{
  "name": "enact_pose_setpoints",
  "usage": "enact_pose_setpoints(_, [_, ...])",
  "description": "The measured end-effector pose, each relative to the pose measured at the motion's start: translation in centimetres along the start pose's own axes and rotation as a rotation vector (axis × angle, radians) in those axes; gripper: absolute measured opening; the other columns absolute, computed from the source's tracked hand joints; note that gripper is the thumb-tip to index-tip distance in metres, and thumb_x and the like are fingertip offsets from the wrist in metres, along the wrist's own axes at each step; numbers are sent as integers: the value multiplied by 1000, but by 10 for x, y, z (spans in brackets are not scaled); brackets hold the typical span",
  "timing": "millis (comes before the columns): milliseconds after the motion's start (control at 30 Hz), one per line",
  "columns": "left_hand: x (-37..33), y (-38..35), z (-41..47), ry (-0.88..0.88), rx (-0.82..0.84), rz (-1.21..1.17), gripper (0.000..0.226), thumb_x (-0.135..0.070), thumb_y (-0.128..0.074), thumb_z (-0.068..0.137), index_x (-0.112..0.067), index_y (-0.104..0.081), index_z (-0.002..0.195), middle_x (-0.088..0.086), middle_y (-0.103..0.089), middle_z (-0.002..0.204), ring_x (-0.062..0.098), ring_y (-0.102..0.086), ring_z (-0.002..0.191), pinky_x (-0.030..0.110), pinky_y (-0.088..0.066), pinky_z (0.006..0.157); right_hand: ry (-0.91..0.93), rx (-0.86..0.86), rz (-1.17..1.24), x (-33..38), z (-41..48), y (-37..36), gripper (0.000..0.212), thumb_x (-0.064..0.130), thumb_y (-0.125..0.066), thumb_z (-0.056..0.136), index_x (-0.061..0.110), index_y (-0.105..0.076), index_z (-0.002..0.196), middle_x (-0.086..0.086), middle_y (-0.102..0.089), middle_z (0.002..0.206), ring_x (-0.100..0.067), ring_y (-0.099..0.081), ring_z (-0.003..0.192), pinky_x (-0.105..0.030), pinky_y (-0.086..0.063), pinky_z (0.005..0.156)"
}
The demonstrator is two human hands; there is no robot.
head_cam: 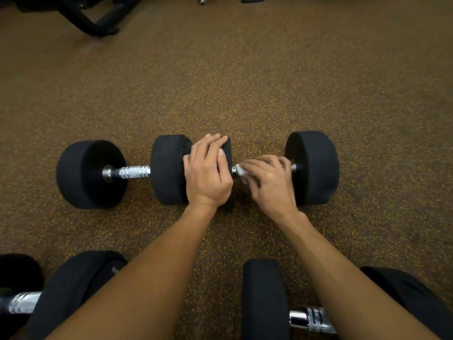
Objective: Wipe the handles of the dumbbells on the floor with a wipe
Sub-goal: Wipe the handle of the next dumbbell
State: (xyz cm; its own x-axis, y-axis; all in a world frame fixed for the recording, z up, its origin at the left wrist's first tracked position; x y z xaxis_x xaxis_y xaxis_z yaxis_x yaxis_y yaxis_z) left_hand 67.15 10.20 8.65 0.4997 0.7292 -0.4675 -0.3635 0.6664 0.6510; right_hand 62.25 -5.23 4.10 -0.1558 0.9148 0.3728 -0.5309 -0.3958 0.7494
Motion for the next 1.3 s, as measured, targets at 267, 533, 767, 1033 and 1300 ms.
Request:
enact_pose_setpoints(267, [0,2,-1,7,1,-5,37,-21,-44,107,-22,-70,134,-6,-65,140,16,-54,137,32,-37,101,-189,65,-24,-7,6,-4,28,32,-54,106,24,-78,118,8,-76,113,-20,-59,110,-42,-37,103])
enact_pose_setpoints(533, [0,2,0,5,0,-12,37,-21,-44,107,-21,-70,134,-6,-65,139,16,-54,137,34,-38,101,-268,90,-40,-19,11,-4,28,26,-50,106,17,-76,105,-1,-72,100,-26,-58,101,-39,-38,98])
enact_pose_setpoints(767, [0,1,-1,9,4,-15,38,-23,-42,107,-22,-69,134,-7,-65,139,15,-54,137,35,-39,102,-283,107,-25,-29,12,-2,32,27,-48,104,16,-77,107,-3,-73,101,-27,-58,100,-41,-40,96])
enact_pose_setpoints(1033, [0,1,0,8,6,-12,38,-23,-42,107,-22,-69,134,-7,-65,139,16,-54,137,36,-40,102,-236,79,6,-25,9,-5,26,24,-54,105,18,-78,114,-1,-74,105,-26,-60,103,-42,-44,101])
enact_pose_setpoints(1300, [0,1,-1,4,5,-9,38,-22,-43,107,-22,-70,133,-6,-65,139,16,-54,137,37,-41,102,-92,-69,139,-11,-5,-4,24,23,-63,105,14,-79,121,2,-75,117,-18,-62,114,-46,-46,111])
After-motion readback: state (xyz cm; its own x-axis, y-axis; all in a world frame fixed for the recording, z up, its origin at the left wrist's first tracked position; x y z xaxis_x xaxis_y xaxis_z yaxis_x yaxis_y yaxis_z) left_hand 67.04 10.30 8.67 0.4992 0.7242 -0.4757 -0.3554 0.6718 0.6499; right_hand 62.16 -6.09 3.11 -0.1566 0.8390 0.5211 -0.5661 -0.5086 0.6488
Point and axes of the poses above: each hand's wrist, its own z-axis towards the middle knuckle, its own y-axis out of the back of the hand, x = y × z, the point moved 9 cm from there along z, towards the middle knuckle
